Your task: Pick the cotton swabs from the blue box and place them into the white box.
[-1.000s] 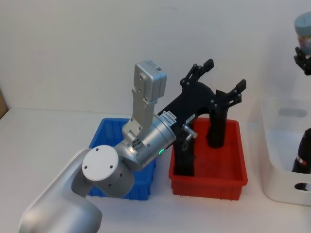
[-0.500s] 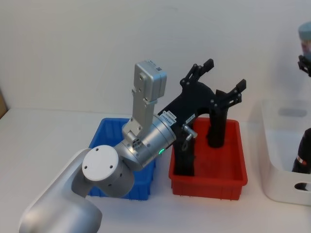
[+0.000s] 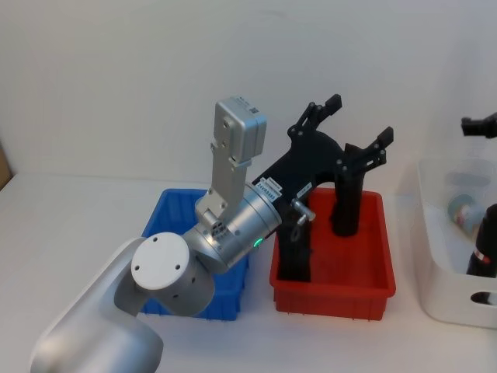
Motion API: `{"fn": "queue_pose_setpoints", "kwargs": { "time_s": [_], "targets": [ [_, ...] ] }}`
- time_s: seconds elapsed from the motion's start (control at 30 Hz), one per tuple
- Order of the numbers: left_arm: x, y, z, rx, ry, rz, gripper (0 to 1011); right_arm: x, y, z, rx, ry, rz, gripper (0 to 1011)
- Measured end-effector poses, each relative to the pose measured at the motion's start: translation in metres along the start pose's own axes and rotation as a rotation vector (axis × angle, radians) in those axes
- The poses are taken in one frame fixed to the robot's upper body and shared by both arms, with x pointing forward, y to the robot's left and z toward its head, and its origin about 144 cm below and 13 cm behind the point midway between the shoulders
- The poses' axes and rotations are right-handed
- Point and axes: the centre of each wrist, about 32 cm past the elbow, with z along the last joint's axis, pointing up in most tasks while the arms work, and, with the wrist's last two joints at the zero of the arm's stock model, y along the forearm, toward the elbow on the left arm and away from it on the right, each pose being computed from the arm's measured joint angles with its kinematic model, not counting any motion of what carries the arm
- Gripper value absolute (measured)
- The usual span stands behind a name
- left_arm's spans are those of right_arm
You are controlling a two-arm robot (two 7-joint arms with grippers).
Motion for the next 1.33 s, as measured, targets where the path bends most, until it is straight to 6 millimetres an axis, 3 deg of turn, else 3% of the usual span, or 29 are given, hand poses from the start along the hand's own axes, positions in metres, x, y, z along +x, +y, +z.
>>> {"fn": "queue_pose_setpoints", "kwargs": {
  "time_s": [0.1, 0.57, 1.33],
  "targets": [
    [0.000, 0.000, 0.000, 0.000, 0.000, 0.000, 1000, 0.003, 0.005, 0.004, -0.047, 0.017, 0.031, 1001],
    [0.000, 0.000, 0.000, 0.000, 0.000, 0.000, 1000, 0.010, 0.018, 0.010, -0.145, 0.059, 0.097, 1001],
    [0.000, 0.000, 0.000, 0.000, 0.000, 0.000, 999, 0.012, 0.022, 0.013, -0.184, 0.077, 0.124, 1001]
  ]
}}
